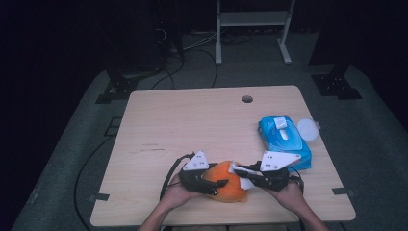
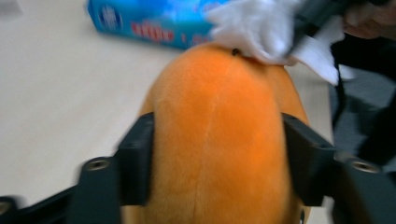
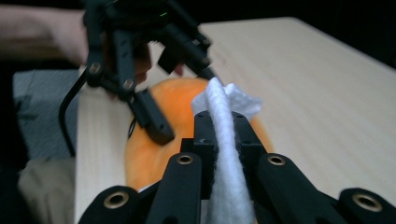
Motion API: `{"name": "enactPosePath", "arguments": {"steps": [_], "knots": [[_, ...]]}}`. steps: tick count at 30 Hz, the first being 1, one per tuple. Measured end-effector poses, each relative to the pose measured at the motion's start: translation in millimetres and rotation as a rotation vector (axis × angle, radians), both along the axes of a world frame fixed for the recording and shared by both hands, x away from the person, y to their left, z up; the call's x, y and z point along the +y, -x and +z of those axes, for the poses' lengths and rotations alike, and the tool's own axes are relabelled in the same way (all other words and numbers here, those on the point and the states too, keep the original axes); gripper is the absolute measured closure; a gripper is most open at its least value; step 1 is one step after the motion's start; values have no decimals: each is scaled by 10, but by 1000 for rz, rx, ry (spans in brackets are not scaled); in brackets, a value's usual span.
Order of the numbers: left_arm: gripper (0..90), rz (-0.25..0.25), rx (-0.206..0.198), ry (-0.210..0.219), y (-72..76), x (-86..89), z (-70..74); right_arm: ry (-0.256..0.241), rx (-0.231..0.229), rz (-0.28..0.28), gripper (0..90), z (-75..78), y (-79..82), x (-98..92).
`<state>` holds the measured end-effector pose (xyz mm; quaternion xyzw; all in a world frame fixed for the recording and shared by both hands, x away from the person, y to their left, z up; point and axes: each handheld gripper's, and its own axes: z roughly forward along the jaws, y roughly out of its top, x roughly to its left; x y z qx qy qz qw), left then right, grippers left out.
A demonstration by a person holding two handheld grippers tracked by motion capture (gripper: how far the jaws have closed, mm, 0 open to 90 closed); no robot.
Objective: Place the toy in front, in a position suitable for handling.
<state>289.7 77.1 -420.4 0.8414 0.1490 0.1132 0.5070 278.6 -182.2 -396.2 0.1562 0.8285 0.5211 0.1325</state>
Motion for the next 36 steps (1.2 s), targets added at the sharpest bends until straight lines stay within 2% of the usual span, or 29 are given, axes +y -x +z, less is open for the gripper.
{"name": "enactPosePath", "arguments": {"steps": [2,3,5,6,7,9,11,13,15,16,17,19,21,23,24,29,33,36], "knots": [[419,13,-102,-14,48,-43,26,-24,-25,-28,824,57,-30,-20],[419,5,-134,-20,61,-55,26,-31,-25,-40,824,71,-39,-31],[416,-20,-178,-66,67,-64,-13,-30,-18,-46,824,63,-60,-56],[406,-26,-180,-67,64,-61,-43,-12,-16,-49,825,39,-69,-61],[389,-26,-160,-51,55,-47,-59,4,-12,-50,825,0,-83,-70],[319,-37,-113,-36,28,-22,-62,5,21,-51,825,-84,-112,-109],[198,-16,-53,-7,-12,3,-61,2,52,-50,825,-124,-111,-160],[129,1,38,25,-76,23,-63,13,50,-46,825,-120,-85,-168],[127,9,86,29,-104,32,-72,21,43,-39,825,-112,-54,-148],[152,12,76,15,-89,26,-79,23,42,-37,825,-104,-40,-129],[224,11,51,5,-69,21,-83,26,32,-32,825,-81,-27,-99],[297,-14,-13,-14,-9,-10,-86,15,16,-21,825,-20,-15,-45],[322,-63,-93,-52,72,-68,-76,-9,3,-5,825,53,-4,28],[326,-92,-136,-72,137,-106,-77,15,-17,5,825,92,8,107],[325,-91,-137,-74,139,-95,-80,28,-20,7,825,88,10,126],[314,-74,-73,-47,86,41,-123,34,15,-11,825,-42,3,-35],[169,-39,-1,-14,25,63,-103,31,49,-41,825,-128,9,-197],[68,-10,80,-27,-38,32,-111,35,43,-42,826,-121,14,-188]]}}
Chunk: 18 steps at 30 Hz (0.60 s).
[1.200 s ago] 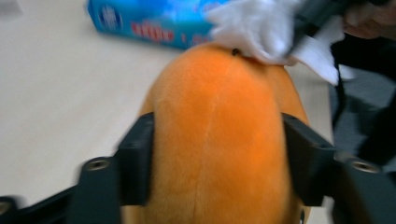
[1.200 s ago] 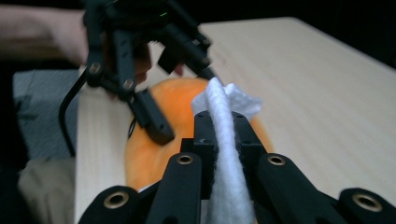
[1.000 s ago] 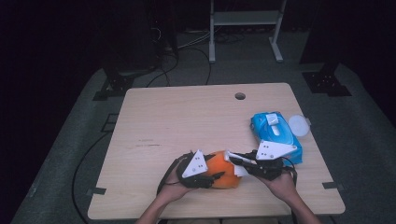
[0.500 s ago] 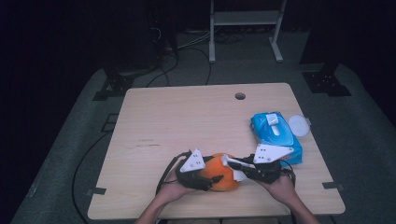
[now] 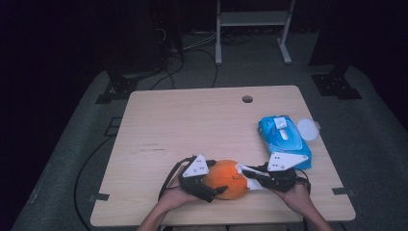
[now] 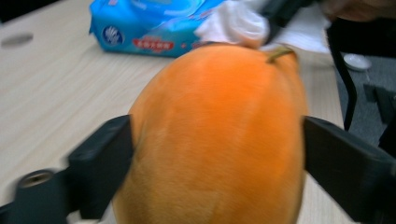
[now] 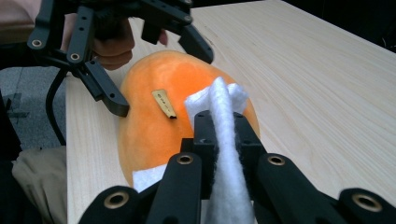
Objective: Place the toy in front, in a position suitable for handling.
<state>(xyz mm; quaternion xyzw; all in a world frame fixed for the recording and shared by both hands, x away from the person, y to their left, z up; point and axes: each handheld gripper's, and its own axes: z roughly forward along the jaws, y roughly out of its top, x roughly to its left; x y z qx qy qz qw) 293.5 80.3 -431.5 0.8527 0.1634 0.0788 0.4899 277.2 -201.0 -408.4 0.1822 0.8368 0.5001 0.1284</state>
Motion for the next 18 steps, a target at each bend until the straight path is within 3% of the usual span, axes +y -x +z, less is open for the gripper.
{"name": "enactPosePath", "arguments": {"steps": [1,3,6,7,10,11,13,15,18], "knots": [[71,8,6,1,-4,-3,-16,0,-2,3,826,5,1,12],[165,9,-23,1,12,-12,-28,-7,-6,7,825,25,6,58],[327,2,-134,13,51,-63,5,-15,-30,26,825,81,6,165],[344,1,-180,13,69,-86,25,-21,-35,31,825,105,0,195],[382,16,-253,30,81,-69,38,-39,-51,22,826,170,-29,187],[381,15,-254,26,73,-57,38,-53,-50,18,825,171,-46,163],[342,9,-201,25,28,-31,22,-39,-44,2,826,140,-71,119],[213,15,-111,39,-32,-2,6,-20,-22,-9,825,54,-98,69],[120,39,1,103,-99,62,3,-33,9,-17,826,-11,-112,2]]}}
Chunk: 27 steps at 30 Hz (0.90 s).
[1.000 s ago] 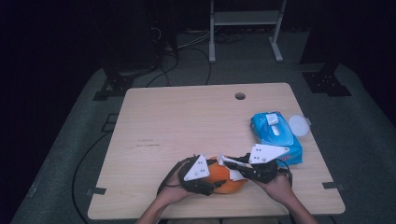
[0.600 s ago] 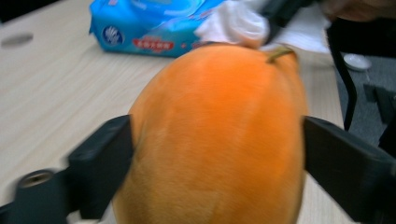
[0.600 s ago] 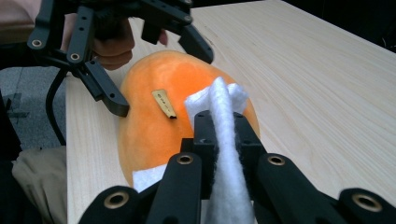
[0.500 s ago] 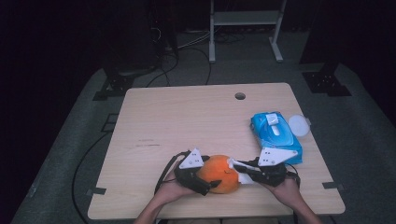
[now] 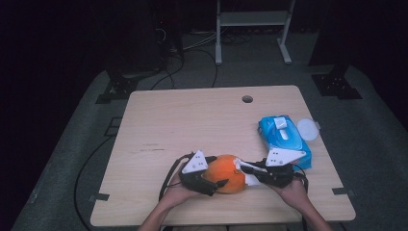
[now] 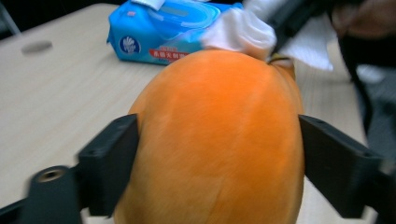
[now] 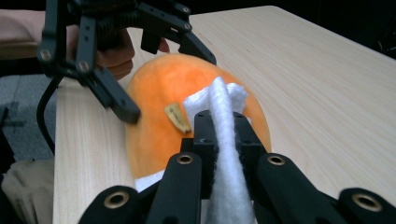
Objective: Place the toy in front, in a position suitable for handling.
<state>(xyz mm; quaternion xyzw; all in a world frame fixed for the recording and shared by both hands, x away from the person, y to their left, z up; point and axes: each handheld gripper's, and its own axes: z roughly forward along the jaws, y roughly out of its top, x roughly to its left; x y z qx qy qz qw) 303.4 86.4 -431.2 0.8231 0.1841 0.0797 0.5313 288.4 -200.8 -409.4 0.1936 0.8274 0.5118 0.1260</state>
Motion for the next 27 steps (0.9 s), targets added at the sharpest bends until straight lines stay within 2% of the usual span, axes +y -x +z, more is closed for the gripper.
{"name": "enactPosePath", "arguments": {"steps": [1,3,4,6,9,11,13,16,21,25,27], "knots": [[112,8,33,10,-20,12,0,5,1,-1,826,4,8,-11],[129,14,49,3,-32,14,-8,-2,4,14,825,15,43,7],[159,13,39,-7,-22,10,-14,-1,4,30,825,19,67,40],[269,-4,-16,-33,20,24,-15,24,-19,47,825,26,104,102],[334,-32,-53,-52,60,50,-16,19,-17,27,826,36,62,56],[335,-45,-63,-56,70,62,-18,17,-4,-3,825,2,17,-10],[332,-50,-59,-51,64,79,-22,38,5,-36,825,-56,-18,-71],[315,-46,-50,-47,62,76,-23,44,39,-42,826,-133,-27,-114],[309,-44,-85,-72,87,32,-14,38,4,0,825,-47,73,3],[313,-65,-129,-94,148,-53,0,-27,-4,44,825,66,95,68],[308,-71,-140,-99,168,-79,1,-17,-25,48,824,100,88,102]]}}
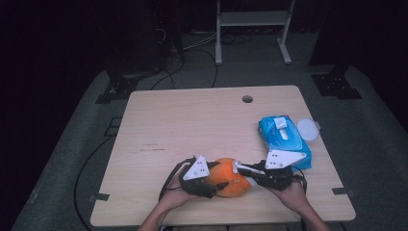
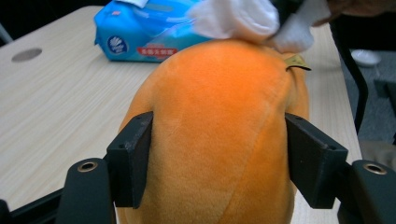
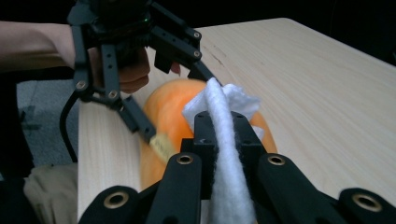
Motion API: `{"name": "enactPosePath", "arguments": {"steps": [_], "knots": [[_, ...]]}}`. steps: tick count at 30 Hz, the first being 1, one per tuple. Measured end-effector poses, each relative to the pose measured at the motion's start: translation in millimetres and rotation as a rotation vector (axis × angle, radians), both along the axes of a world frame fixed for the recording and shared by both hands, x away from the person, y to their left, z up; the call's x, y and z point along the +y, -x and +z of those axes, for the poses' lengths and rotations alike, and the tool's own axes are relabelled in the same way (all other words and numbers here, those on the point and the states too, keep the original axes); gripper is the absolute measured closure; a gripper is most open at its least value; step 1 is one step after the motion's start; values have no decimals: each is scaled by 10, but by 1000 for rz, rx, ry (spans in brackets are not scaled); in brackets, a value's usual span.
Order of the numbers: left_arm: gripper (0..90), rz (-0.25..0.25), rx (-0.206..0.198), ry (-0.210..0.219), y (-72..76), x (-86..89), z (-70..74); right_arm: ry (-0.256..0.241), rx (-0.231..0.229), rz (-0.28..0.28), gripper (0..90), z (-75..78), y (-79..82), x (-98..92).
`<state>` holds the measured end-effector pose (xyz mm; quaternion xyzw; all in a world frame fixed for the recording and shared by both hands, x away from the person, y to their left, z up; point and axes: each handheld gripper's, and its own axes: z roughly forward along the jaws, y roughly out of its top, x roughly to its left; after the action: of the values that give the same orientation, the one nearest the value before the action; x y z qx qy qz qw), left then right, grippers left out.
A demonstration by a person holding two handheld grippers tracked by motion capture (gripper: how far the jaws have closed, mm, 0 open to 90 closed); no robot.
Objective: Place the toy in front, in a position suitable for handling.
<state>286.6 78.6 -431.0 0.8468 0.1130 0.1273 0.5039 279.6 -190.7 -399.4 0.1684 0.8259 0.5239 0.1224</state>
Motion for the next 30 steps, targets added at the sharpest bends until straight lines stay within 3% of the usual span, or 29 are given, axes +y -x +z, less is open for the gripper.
{"name": "enactPosePath", "arguments": {"steps": [3,6,8,10,13,15,17,20,22,24,26,27,30], "knots": [[256,-1,41,22,-31,38,-2,23,-9,-32,824,-30,-48,-40],[122,61,114,46,-104,69,-4,38,21,-69,825,-109,-108,-135],[80,81,173,58,-151,69,-22,43,30,-69,825,-135,-108,-154],[105,88,168,62,-150,56,-38,41,26,-60,825,-117,-86,-136],[227,63,94,38,-85,8,-20,32,12,-27,825,-49,-33,-52],[249,31,44,9,-20,-51,-1,13,-3,8,825,5,-3,22],[245,19,29,-1,4,-61,12,24,-19,14,825,45,16,75],[170,22,70,26,-34,2,16,31,-18,-11,826,14,-25,26],[90,52,137,58,-98,52,14,32,7,-31,826,-43,-64,-45],[33,78,216,56,-172,74,-12,25,24,-42,826,-80,-82,-100],[51,81,283,62,-227,91,-61,25,27,-54,826,-79,-92,-133],[92,78,287,72,-230,99,-65,25,28,-56,826,-76,-94,-139],[280,74,191,74,-169,76,9,22,20,-59,826,-55,-97,-127]]}}
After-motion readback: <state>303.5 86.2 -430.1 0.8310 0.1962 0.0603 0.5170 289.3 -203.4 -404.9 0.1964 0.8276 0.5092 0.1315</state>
